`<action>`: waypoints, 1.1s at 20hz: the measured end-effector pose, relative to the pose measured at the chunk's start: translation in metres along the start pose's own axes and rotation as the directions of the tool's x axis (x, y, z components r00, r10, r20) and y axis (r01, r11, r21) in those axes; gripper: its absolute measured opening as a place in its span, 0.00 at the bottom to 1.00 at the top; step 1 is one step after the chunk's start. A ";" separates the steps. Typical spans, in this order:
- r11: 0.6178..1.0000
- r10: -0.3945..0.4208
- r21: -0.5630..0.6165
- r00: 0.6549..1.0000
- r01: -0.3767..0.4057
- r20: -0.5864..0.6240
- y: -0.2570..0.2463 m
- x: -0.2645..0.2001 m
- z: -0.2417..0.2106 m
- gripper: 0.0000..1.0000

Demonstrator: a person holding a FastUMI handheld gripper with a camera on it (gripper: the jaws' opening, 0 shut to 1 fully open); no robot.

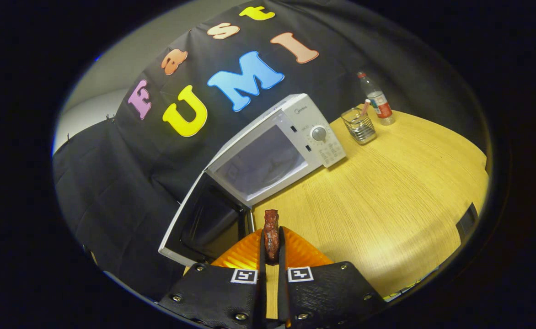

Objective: Open the microwave, put the food inside, and close the microwave door.

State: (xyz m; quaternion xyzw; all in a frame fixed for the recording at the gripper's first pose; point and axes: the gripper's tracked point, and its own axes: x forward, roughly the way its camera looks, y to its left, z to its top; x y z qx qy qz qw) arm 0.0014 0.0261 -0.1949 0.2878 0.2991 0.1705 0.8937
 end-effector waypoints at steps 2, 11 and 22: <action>0.999 0.026 -0.019 1.000 -0.026 0.004 0.012 0.017 0.017 0.10; 0.992 0.119 -0.048 0.992 -0.117 0.032 0.034 0.108 0.069 0.09; 0.990 0.108 -0.099 0.990 -0.099 0.088 0.030 0.219 0.071 0.09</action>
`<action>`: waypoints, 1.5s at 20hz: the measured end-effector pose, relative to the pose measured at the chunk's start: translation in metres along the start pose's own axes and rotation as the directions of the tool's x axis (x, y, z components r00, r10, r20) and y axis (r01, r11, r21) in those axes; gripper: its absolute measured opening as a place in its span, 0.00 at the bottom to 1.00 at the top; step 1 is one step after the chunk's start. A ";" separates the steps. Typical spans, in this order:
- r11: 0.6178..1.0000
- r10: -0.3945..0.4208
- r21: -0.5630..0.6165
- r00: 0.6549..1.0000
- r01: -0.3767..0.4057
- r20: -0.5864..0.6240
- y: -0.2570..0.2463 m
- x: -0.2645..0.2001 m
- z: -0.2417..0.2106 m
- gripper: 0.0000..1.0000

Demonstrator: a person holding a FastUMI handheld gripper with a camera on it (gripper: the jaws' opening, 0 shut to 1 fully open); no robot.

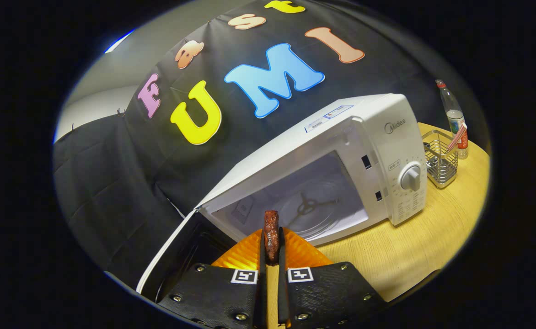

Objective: Open the microwave, put the food inside, and close the microwave door.

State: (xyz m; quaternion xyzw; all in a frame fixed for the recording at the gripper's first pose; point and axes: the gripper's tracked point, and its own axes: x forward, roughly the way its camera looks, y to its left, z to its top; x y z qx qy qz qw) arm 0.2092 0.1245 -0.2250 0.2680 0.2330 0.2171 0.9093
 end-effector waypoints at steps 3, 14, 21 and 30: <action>1.000 -0.021 0.004 1.000 0.021 -0.002 -0.008 0.032 -0.007 0.09; 0.999 -0.046 -0.021 0.999 0.045 -0.022 -0.033 0.103 -0.022 0.09; 0.965 -0.205 -0.170 0.978 0.197 -0.033 -0.073 0.126 -0.026 0.42; 0.884 -0.227 -0.412 0.973 0.223 0.040 -0.054 0.094 -0.002 0.98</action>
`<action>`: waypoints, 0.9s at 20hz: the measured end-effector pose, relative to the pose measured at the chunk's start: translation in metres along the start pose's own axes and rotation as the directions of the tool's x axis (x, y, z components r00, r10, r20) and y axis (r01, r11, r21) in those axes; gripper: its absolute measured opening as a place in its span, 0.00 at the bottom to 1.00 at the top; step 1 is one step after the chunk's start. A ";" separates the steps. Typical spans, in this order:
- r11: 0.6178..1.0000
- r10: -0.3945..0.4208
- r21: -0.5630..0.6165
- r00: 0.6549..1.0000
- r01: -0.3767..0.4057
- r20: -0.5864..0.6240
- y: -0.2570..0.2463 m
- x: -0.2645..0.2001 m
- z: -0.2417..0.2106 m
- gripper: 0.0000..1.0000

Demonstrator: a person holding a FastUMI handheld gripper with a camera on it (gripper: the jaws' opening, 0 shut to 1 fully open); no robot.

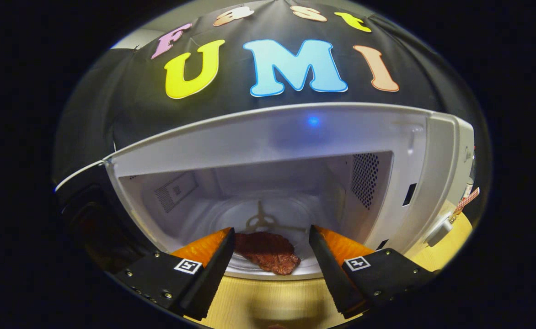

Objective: Open the microwave, put the food inside, and close the microwave door.

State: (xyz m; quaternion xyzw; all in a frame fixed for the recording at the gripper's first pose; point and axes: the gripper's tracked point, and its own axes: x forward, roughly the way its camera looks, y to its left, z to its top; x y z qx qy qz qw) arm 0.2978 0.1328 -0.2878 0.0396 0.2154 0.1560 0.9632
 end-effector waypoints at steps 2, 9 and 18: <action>0.999 0.030 -0.023 0.999 -0.030 0.012 0.011 -0.023 0.009 0.98; 0.994 0.082 -0.088 0.990 -0.072 0.117 0.046 -0.113 0.050 0.98; 0.985 0.166 -0.084 0.965 -0.152 0.201 0.112 -0.224 0.071 0.98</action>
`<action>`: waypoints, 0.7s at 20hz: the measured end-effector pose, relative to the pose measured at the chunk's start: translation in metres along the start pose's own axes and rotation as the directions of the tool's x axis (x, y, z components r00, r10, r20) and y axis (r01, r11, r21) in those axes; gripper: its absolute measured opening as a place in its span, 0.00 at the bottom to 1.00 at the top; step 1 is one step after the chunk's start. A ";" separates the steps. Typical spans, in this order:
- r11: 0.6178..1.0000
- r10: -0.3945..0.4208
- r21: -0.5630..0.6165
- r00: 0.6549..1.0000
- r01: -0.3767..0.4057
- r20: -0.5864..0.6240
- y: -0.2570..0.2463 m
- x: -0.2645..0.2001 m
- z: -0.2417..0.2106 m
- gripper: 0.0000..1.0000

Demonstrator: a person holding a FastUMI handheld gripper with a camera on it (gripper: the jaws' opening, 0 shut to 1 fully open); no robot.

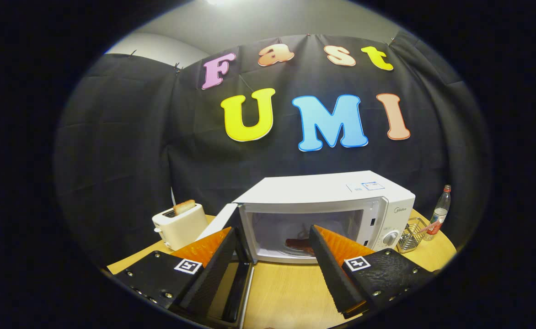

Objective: Open the microwave, put the food inside, and close the microwave door.

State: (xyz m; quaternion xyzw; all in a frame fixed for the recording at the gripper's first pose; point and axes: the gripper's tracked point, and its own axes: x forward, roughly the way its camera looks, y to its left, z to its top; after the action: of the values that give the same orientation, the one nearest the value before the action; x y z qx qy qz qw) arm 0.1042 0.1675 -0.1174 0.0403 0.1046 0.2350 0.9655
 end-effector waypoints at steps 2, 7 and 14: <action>1.000 0.026 -0.003 1.000 -0.026 0.016 0.019 -0.019 0.007 0.98; 0.992 0.126 0.002 0.991 -0.126 0.043 0.078 -0.062 0.011 0.97; 0.960 0.277 0.031 0.961 -0.277 -0.010 0.154 -0.096 -0.027 0.95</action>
State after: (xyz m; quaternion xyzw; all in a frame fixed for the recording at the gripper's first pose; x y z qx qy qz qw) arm -0.0537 0.2606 -0.1069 0.0670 0.1083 0.3665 0.9216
